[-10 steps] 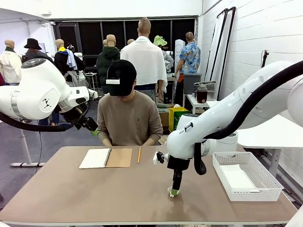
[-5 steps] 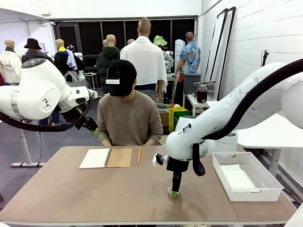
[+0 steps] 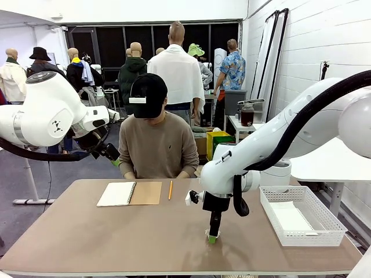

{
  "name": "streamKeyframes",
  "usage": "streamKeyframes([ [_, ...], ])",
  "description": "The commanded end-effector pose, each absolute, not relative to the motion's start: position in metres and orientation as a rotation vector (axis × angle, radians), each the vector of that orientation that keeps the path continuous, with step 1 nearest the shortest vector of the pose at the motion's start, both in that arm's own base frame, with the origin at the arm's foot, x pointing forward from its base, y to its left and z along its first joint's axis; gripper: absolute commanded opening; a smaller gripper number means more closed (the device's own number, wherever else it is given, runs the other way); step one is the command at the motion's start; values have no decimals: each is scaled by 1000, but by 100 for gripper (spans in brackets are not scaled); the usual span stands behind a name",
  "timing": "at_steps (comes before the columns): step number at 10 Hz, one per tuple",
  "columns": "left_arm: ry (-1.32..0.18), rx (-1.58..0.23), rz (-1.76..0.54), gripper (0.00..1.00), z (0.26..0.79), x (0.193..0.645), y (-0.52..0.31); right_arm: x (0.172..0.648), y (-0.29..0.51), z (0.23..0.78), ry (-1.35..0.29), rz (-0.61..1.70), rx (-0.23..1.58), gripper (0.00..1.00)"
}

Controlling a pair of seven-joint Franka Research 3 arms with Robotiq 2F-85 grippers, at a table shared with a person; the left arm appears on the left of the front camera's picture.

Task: Sort the paper based on its condition.
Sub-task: If a person hands you a paper, place it in the Organizing basket , and if it's crumpled, put it in the Trash can.

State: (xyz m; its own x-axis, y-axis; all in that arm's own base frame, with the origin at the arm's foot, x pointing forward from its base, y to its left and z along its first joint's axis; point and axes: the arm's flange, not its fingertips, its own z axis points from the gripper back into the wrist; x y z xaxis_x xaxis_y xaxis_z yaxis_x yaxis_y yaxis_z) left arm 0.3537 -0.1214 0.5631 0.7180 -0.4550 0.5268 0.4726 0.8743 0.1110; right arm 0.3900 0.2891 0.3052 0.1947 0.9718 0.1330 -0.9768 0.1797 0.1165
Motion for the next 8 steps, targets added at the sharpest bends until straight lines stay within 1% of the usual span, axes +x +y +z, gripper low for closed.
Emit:
streamKeyframes([
  [1, -574, -31, -515, 100, 563, 353, -120, 397, 294, 306, 5, 1348, 143, 81],
  [3, -574, -31, -515, 100, 563, 353, -120, 396, 294, 305, 20, 1347, 145, 81],
  [5, -574, -31, -515, 100, 563, 353, -120, 397, 294, 304, 26, 1342, 155, 44],
  [8, -574, -31, -515, 100, 563, 353, -120, 398, 293, 304, -11, 1331, 154, 44],
])
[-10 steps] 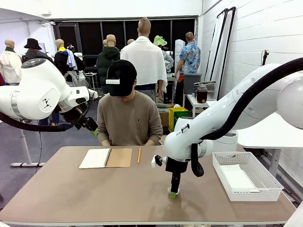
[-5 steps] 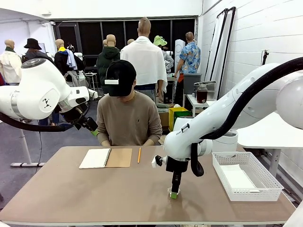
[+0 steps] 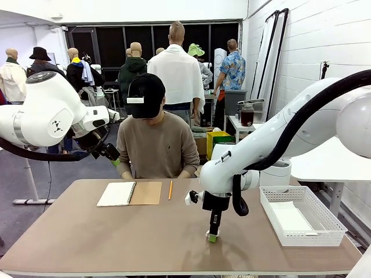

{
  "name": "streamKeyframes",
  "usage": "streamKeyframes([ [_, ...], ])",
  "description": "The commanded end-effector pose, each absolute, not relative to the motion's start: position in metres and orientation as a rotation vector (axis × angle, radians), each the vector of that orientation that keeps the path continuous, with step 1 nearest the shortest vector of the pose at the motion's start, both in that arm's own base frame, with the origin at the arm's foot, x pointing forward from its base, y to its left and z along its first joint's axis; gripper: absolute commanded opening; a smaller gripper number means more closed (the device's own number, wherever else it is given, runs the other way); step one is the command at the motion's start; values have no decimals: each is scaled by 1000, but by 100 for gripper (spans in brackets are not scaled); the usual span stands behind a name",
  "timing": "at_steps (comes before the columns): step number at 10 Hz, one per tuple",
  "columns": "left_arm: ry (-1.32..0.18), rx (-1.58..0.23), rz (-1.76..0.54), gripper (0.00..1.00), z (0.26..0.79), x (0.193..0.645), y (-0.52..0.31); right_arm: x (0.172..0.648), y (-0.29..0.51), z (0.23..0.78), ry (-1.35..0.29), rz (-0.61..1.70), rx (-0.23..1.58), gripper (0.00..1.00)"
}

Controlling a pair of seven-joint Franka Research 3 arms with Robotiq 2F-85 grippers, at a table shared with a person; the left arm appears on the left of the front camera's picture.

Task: Sort the paper based on its condition.
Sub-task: If a person hands you a paper, place it in the Organizing basket , and if it's crumpled, put it in the Trash can.

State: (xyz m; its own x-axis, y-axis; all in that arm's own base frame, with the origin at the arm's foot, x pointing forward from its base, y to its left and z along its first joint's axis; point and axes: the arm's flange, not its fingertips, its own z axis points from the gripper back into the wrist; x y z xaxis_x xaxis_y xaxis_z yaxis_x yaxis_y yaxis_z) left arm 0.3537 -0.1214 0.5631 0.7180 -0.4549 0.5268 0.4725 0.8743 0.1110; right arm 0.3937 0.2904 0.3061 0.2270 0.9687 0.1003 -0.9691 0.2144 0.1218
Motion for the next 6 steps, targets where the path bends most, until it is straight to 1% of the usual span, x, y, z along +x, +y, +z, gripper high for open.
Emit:
streamKeyframes([
  [1, -574, -31, -515, 100, 563, 353, -120, 398, 293, 305, -12, 1327, 162, 44],
  [3, -574, -31, -515, 100, 563, 353, -120, 397, 289, 317, -8, 1322, 192, 44],
  [5, -574, -31, -515, 100, 563, 353, -120, 412, 260, 371, -75, 1180, 223, 44],
  [6, -574, -31, -515, 100, 563, 353, -120, 424, 244, 398, -131, 1119, 191, 44],
])
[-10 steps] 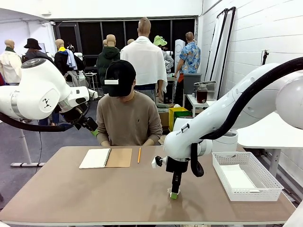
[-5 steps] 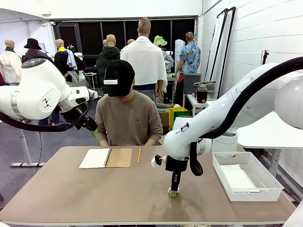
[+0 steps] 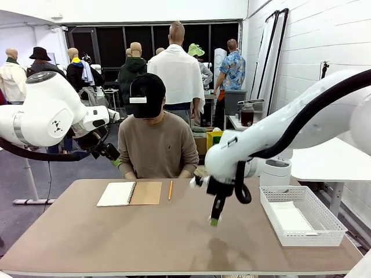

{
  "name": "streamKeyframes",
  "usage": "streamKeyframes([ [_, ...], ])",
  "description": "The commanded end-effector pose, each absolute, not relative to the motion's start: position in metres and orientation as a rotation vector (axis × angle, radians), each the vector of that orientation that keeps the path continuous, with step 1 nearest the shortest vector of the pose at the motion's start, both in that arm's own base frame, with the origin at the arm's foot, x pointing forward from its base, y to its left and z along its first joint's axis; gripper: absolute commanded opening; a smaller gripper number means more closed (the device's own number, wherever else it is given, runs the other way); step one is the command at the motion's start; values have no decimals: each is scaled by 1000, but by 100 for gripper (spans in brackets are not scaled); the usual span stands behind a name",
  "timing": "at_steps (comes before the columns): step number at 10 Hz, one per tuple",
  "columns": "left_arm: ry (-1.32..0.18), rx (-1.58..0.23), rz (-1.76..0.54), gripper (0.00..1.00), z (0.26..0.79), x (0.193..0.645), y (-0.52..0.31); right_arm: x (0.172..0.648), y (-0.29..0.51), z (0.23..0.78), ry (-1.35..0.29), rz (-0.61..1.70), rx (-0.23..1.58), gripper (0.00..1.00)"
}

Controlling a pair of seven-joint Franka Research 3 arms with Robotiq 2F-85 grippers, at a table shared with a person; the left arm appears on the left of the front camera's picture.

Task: Sort the paper based on its condition.
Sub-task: If a person hands you a paper, place it in the Organizing basket , and if it's crumpled, put it in the Trash can.

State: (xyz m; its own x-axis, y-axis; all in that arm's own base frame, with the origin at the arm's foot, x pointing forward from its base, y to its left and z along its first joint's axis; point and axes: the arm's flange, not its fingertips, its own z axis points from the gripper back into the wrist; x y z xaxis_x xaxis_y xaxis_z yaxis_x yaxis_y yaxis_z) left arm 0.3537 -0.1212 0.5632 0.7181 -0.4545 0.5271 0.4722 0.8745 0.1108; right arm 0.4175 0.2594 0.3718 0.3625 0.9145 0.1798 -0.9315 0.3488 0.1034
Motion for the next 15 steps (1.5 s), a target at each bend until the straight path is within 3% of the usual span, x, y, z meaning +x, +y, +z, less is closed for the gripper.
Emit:
streamKeyframes([
  [1, -574, -31, -515, 100, 563, 353, -120, 436, 230, 422, -148, 1052, 155, 44],
  [5, -574, -31, -515, 100, 563, 353, -120, 505, 178, 479, -171, 734, 3, 44],
  [13, -574, -31, -515, 100, 563, 353, -120, 505, 158, 484, -219, 745, 9, 44],
  [15, -574, -31, -515, 100, 563, 353, -120, 524, 154, 492, -265, 585, -46, 44],
])
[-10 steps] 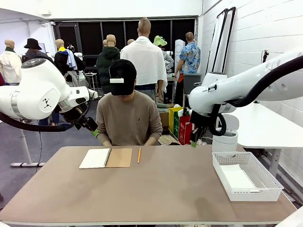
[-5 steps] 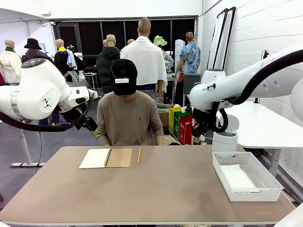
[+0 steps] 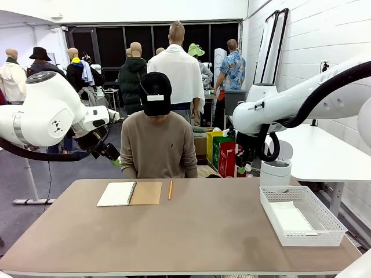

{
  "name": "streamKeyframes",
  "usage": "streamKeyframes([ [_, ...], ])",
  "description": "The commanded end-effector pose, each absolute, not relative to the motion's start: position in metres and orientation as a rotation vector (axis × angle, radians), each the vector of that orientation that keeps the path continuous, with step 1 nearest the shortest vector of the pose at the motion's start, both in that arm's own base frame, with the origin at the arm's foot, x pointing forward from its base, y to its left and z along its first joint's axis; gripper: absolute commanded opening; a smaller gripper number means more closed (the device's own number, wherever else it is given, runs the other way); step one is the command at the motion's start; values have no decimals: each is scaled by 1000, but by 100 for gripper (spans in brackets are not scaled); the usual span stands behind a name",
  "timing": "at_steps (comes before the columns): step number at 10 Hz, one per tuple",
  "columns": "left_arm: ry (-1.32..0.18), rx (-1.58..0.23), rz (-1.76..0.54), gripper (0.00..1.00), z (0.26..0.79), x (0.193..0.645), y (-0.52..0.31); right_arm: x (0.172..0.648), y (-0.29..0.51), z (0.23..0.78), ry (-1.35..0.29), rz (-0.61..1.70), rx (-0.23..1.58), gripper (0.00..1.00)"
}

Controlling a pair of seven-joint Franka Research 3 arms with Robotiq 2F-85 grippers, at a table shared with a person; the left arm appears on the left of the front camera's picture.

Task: Sort the paper based on its condition.
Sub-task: If a person hands you a paper, place it in the Organizing basket , and if it's crumpled, put it in the Trash can.

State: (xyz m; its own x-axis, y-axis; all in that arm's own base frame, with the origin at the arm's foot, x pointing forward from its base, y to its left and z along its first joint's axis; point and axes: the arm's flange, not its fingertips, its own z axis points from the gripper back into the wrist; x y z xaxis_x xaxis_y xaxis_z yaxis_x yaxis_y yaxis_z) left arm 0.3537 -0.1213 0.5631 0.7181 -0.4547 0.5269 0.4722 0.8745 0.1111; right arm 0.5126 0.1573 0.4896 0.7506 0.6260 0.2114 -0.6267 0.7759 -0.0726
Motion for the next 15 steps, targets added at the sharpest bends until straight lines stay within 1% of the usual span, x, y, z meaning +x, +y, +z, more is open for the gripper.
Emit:
streamKeyframes([
  [1, -574, -31, -515, 100, 563, 353, -120, 538, 143, 495, -283, 498, -65, 44],
  [4, -574, -31, -515, 100, 563, 353, -120, 593, 100, 500, -306, 267, -111, 44],
  [7, -574, -31, -515, 100, 563, 353, -120, 638, 57, 506, -299, 140, -91, 44],
  [9, -574, -31, -515, 100, 563, 353, -120, 659, 37, 501, -282, 59, -115, 44],
  [11, -574, -31, -515, 100, 563, 353, -120, 658, 35, 501, -285, 33, -117, 44],
  [12, -574, -31, -515, 100, 563, 353, -120, 653, 28, 496, -302, 88, -76, 44],
  [15, -574, -31, -515, 100, 563, 353, -120, 653, 28, 496, -302, 88, -76, 44],
])
